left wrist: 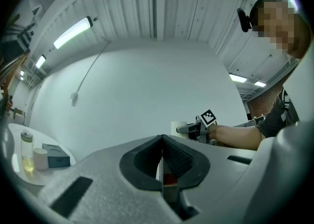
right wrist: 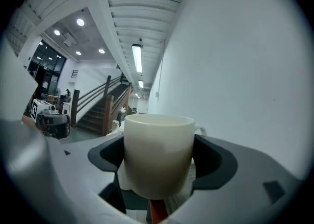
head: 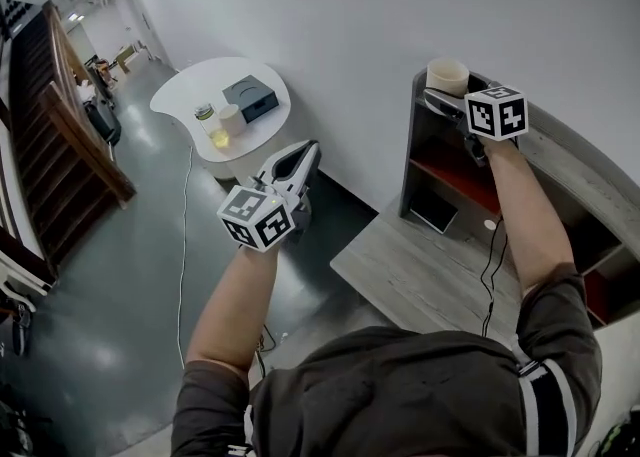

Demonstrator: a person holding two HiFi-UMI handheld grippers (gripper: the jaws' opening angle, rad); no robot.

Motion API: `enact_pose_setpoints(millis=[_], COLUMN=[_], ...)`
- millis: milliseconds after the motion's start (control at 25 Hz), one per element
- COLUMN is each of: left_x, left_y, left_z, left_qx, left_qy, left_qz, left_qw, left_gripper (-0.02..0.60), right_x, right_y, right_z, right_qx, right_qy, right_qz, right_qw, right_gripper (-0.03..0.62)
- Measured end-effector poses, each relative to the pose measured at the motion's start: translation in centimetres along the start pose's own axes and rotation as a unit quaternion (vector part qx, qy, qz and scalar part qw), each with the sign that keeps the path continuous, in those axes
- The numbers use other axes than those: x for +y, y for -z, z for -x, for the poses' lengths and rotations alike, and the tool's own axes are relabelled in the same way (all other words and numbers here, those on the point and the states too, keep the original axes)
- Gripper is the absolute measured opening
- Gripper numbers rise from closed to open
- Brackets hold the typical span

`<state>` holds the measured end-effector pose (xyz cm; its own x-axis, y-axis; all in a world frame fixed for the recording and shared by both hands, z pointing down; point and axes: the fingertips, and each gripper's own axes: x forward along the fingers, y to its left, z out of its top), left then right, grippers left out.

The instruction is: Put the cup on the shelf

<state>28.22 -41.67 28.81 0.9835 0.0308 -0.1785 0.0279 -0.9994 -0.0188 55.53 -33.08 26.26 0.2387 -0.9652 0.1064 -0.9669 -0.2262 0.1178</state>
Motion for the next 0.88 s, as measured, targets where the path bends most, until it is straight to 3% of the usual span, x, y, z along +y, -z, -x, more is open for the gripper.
enact_pose_setpoints(millis=[320,680,880], left_x=[-0.8,-0.5,-0.5], left_y=[0.7,1.6,1.6], left_z=[-3.2,-3.6,-3.6], left_qx=[-0.001,0.005,0.006], left_qy=[0.017,0.014,0.015], left_qz=[0.007,0.01,0.008], left_qw=[0.9998,0.9998,0.9998], left_gripper=[0.0,0.002,0.002], right_x=[-4.1,-5.6,-6.0], right_y=[2.0,3.1,3.7], right_z=[-2.2,-4.5,-5.1], right_qx=[0.048,0.091,0.114], right_qy=[0.042,0.07,0.059], right_qz=[-0.021,-0.005,-0.033], right_qw=[0.998,0.993,0.991], right_gripper=[0.411,0.411,0.413])
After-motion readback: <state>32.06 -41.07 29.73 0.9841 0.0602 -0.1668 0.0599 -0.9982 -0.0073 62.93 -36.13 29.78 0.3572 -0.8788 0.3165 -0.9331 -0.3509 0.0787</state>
